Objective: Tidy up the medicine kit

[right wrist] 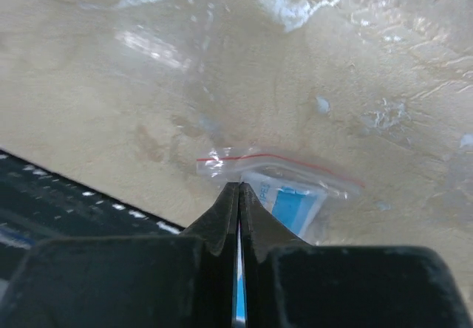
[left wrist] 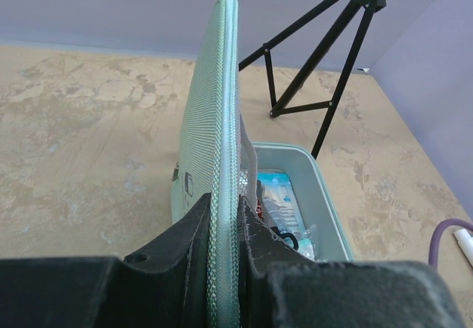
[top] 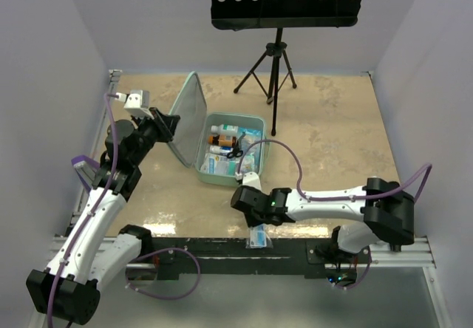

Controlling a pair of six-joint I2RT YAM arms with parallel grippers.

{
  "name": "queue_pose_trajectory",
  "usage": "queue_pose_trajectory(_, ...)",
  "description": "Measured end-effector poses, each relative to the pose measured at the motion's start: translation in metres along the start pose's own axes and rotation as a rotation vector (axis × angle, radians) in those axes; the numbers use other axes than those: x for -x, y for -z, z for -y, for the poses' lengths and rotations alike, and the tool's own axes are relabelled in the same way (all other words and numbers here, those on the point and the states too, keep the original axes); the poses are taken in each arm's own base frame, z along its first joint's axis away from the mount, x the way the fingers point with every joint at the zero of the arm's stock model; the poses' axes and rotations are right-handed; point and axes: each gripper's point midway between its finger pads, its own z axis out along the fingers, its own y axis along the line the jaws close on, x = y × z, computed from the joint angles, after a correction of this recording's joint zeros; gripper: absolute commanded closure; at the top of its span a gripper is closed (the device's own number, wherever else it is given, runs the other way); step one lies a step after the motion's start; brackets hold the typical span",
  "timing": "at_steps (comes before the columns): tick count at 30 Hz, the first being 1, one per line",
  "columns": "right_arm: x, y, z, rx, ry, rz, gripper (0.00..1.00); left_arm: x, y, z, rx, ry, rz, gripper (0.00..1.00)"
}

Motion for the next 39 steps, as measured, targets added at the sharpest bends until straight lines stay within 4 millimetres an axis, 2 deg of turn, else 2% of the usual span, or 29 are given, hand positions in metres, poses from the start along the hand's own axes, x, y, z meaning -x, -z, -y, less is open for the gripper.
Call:
queue_pose_trajectory(2,0.010,0.011,-0.005,0.013,-0.005,0.017,1.00,0.000,0.000,0.000,0.000,0.000,0.000,0.83)
queue_pose_trajectory(4,0.029,0.030,-0.017,0.056,-0.020,0.060,1.00,0.000,0.000,0.000,0.000,0.000,0.000,0.83)
queue_pose_trajectory(7,0.076,0.072,-0.042,0.153,-0.056,0.185,1.00,0.000,0.000,0.000,0.000,0.002,0.002,0.83)
queue_pose_trajectory(10,0.136,0.120,-0.062,0.242,-0.106,0.335,1.00,0.001,0.000,0.000,-0.001,0.003,0.004,0.83)
queue_pose_trajectory(13,0.194,0.150,-0.055,0.280,-0.184,0.476,1.00,0.001,0.000,0.000,0.000,0.006,0.007,0.84)
queue_pose_trajectory(15,0.230,0.160,-0.038,0.273,-0.241,0.572,1.00,0.001,0.000,0.000,0.001,0.011,0.008,0.86)
queue_pose_trajectory(18,0.272,0.174,-0.020,0.273,-0.298,0.713,1.00,0.001,-0.001,0.000,0.000,0.019,0.011,0.90)
queue_pose_trajectory(22,0.316,0.205,-0.035,0.376,-0.320,0.905,1.00,0.000,-0.004,0.000,-0.002,0.030,0.012,0.95)
queue_pose_trajectory(27,0.357,0.227,-0.053,0.482,-0.339,1.092,1.00,0.000,-0.005,0.001,-0.005,0.038,0.010,0.99)
queue_pose_trajectory(31,0.379,0.236,-0.049,0.558,-0.372,1.237,1.00,0.000,-0.007,0.003,-0.013,0.052,0.009,1.00)
queue_pose_trajectory(35,0.392,0.231,-0.043,0.611,-0.384,1.346,1.00,-0.001,-0.007,0.005,-0.025,0.066,0.005,1.00)
queue_pose_trajectory(39,0.401,0.213,-0.051,0.660,-0.358,1.378,1.00,-0.001,-0.007,0.006,-0.026,0.073,0.003,1.00)
